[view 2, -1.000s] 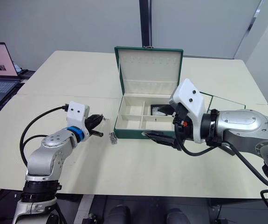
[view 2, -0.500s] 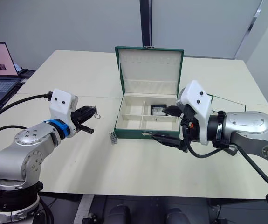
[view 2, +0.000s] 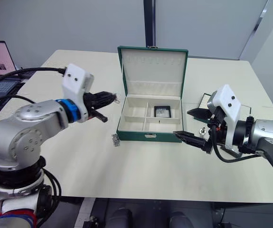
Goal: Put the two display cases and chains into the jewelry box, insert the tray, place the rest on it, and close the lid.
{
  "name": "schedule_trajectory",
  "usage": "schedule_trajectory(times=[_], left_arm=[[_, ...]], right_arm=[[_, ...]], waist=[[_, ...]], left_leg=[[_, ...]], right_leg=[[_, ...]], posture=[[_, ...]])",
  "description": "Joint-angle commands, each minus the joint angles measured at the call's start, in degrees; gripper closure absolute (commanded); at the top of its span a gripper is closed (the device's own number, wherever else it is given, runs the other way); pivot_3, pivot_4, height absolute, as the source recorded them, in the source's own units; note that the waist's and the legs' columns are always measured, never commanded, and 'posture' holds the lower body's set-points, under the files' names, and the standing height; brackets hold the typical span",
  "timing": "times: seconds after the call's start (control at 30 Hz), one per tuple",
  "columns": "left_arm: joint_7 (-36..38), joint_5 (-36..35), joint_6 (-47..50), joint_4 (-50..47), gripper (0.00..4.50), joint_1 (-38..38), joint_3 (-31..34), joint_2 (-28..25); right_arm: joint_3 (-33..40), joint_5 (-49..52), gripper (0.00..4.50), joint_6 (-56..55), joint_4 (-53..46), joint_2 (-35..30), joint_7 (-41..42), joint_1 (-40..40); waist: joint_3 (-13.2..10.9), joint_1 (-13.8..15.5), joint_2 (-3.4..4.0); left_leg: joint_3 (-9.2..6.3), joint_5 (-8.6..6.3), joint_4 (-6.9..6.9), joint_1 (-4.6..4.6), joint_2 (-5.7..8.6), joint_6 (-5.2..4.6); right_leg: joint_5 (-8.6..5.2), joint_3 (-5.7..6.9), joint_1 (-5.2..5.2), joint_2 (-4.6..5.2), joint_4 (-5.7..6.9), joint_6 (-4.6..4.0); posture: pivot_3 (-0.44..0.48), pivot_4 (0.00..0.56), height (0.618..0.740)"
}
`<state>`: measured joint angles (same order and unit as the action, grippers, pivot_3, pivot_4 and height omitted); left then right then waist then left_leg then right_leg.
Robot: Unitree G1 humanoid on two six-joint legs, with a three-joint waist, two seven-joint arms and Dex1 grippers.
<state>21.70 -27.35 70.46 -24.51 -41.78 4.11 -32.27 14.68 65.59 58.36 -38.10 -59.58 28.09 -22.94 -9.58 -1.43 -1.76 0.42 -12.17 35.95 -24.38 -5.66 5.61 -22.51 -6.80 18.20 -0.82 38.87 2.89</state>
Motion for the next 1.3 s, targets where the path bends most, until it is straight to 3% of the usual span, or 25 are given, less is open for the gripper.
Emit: schedule_trajectory(times=[0.03,0.63,1.17,1.3], left_arm=[[-0.69,4.7,-6.03,4.92,4.35,-2.61,-4.93,0.01],[3.83,15.97,-25.65,34.31,4.35,-12.32,-14.32,9.83],[7.6,19.59,-29.59,42.68,4.35,-14.45,-14.34,13.23],[9.1,19.9,-29.17,43.41,3.07,-15.17,-14.13,12.97]], right_arm=[[2.7,-1.6,0.0,-1.99,-0.84,-0.47,0.84,1.06],[7.53,-3.89,0.0,-3.41,0.82,1.81,0.68,7.32],[6.26,-1.91,0.0,-2.58,0.56,2.07,-2.02,3.98],[5.48,-1.44,0.0,-2.04,0.45,2.15,-3.03,3.02]], waist=[[0.0,-0.03,0.0],[-0.03,0.72,-0.01],[-0.03,1.15,0.0],[-0.03,1.26,0.0]], left_leg=[[-0.01,0.0,0.0,0.0,0.0,0.0],[0.06,0.01,0.02,-0.03,0.03,0.01],[0.08,0.01,0.03,-0.03,0.03,0.01],[0.08,0.01,0.04,-0.05,0.03,0.01]], right_leg=[[0.0,0.0,0.0,-0.01,0.0,0.0],[0.0,-0.03,0.0,-0.01,0.0,0.0],[0.01,-0.03,0.0,-0.01,0.01,0.01],[0.01,-0.02,0.0,-0.01,0.01,0.01]], posture=[[0.0,0.15,0.74],[0.0,0.15,0.74],[0.0,0.15,0.74],[0.0,0.15,0.74]])
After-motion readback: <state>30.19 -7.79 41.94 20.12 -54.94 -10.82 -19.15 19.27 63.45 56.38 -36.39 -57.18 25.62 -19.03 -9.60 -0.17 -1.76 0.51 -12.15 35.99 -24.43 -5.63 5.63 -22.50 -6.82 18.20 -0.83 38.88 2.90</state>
